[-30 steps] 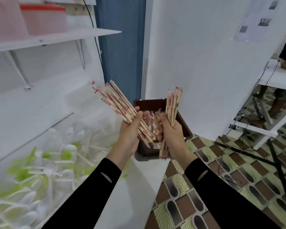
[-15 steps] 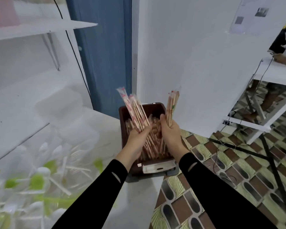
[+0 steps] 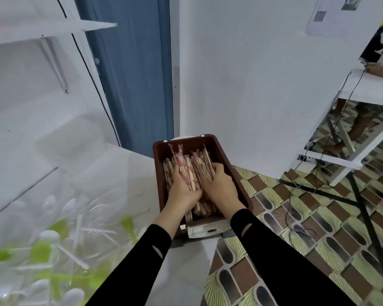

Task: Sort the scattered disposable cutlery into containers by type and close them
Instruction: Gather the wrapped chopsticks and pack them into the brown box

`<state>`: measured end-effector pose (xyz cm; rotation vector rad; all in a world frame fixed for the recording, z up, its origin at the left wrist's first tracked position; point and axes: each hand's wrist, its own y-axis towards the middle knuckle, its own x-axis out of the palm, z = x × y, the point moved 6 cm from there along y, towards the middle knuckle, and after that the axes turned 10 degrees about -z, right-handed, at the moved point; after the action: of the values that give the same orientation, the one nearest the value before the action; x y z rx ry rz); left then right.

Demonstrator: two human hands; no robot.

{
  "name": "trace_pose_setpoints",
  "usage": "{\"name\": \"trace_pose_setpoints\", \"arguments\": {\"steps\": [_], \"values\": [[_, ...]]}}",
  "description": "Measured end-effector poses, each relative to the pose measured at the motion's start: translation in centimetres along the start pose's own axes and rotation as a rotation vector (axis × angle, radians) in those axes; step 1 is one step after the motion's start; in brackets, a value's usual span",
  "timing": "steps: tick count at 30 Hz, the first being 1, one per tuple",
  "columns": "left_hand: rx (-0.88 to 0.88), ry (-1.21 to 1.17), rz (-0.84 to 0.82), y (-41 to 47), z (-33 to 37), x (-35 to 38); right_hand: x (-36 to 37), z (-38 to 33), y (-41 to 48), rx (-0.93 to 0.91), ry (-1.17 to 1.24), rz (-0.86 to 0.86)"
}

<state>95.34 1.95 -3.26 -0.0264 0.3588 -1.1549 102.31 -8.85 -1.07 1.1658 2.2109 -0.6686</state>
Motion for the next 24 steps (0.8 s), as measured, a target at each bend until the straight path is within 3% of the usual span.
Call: {"name": "trace_pose_setpoints", "arguments": {"steps": [7, 13, 16, 20, 24], "values": [[0.044, 0.255, 0.027, -0.8, 1.1, -0.3, 0.5, -1.0, -0.2, -0.079, -0.329, 0.003], [-0.165, 0.459, -0.068, -0.7, 0.2, 0.2, 0.7, -0.7, -0.1, -0.038, -0.366, -0.003], [-0.174, 0.444, 0.025, -1.0, 0.9, -0.2, 0.5, -1.1, -0.3, -0.045, -0.396, 0.039], [-0.015, 0.403, 0.141, -1.1, 1.6, -0.6, 0.5, -1.8, -0.6, -0.095, -0.504, 0.062], [-0.089, 0.441, 0.041, -0.6, 1.0, -0.4, 1.0, -1.3, -0.4, -0.045, -0.498, 0.003]]}}
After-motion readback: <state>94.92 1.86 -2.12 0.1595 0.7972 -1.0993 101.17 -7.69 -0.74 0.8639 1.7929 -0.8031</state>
